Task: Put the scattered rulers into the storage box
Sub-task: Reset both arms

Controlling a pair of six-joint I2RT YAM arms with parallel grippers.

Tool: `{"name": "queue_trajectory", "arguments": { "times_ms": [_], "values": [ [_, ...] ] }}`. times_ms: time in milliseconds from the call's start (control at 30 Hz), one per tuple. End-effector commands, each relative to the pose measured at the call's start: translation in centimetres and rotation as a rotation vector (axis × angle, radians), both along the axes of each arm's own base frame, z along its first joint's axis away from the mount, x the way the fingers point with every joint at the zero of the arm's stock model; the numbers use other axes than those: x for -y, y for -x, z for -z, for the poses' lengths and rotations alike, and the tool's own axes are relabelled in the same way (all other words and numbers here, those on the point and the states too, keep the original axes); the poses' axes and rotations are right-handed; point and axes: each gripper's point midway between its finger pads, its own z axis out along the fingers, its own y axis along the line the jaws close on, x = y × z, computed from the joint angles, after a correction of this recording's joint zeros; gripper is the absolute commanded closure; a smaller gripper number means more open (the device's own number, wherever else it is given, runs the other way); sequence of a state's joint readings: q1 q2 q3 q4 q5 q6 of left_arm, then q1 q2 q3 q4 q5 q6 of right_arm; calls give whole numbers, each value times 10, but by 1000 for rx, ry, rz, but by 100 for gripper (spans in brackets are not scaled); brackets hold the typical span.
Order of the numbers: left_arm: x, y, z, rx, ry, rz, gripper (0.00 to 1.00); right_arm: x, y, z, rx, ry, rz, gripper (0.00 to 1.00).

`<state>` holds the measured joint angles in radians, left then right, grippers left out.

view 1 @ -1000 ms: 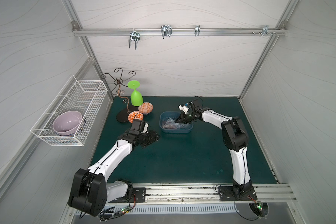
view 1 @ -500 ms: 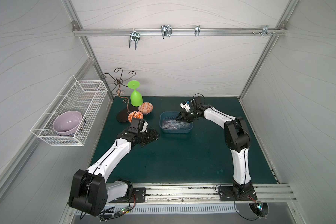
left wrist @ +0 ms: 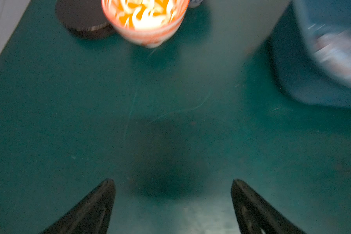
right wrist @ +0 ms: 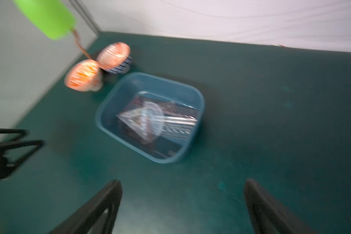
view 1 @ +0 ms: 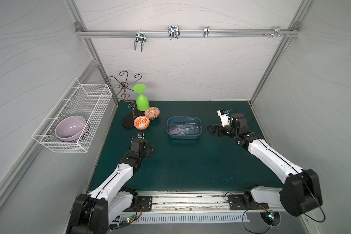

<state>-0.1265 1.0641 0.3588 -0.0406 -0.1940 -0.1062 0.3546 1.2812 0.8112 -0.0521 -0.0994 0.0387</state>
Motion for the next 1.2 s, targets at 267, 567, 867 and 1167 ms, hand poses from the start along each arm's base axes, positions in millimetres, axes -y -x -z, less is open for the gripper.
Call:
{"name": "queue_trajectory", "arguments": {
  "times_ms": [267,567,867,1167],
  "values": [
    [1,-100,-65,479,33,129,9,106,-50,80,231,174,343,1],
    [-24,-122,-34,409,37,3,1,112,-49,94,158,30,287,1],
    [-27,-123,-32,400,63,3,1,112,-46,90,188,28,286,1],
    [-27,-124,-32,400,65,2,0,110,-49,92,173,32,280,1]
  ]
}}
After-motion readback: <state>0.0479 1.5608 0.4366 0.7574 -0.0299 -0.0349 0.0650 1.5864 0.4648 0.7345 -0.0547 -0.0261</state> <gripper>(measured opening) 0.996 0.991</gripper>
